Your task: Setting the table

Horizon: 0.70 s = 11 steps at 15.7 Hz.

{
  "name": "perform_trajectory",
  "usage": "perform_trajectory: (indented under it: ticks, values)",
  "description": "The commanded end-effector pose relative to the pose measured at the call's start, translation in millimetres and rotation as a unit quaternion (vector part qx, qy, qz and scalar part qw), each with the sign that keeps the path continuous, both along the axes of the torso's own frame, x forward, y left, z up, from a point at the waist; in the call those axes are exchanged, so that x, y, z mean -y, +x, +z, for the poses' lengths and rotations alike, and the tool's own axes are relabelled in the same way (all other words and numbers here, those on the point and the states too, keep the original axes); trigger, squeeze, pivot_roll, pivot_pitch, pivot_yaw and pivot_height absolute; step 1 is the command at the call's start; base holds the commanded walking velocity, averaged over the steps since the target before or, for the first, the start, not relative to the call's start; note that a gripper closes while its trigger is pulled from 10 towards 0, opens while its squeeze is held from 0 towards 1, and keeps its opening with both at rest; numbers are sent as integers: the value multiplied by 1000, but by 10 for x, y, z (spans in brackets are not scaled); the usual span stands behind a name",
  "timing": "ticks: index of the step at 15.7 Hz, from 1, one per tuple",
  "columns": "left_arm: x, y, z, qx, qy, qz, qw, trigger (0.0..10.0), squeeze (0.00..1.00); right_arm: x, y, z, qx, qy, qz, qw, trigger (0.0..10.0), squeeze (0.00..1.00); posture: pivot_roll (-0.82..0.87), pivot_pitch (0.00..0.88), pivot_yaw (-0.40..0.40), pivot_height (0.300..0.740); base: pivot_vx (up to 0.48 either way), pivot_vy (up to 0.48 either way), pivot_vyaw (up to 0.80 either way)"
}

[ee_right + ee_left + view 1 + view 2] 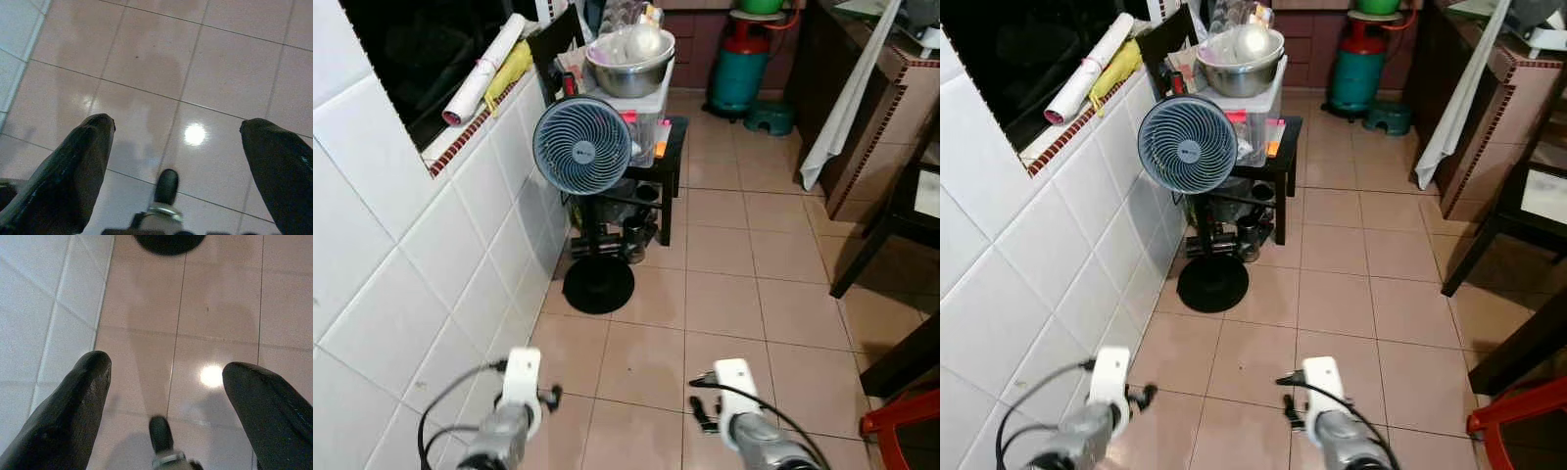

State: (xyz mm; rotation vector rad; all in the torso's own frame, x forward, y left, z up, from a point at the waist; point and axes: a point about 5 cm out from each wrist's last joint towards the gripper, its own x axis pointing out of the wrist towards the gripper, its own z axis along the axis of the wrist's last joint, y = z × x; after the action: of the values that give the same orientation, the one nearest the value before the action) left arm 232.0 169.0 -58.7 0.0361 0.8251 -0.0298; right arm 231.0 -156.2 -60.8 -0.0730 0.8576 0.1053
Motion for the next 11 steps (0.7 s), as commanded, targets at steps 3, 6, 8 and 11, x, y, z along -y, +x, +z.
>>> perform_trajectory:
  ticks: [3,6,8,11]
  values:
    - [-80,-17,-5,-5,-3,12,1000,10000,0,-7,50,37,17,7,-1,1000,10000,0,-30,0,45,740,0,0,0]
    - [-196,159,158,52,-13,-28,998,10000,0,77,401,318,93,44,-28,994,10000,0,-37,0,46,740,0,0,0]
    - [-306,285,297,98,-7,-40,994,10000,0,91,615,524,144,57,-30,988,10000,0,-34,0,47,740,0,0,0]
    - [-410,722,819,242,-1,-52,969,10000,0,120,970,972,249,71,4,966,10000,0,-30,0,38,740,0,0,0]
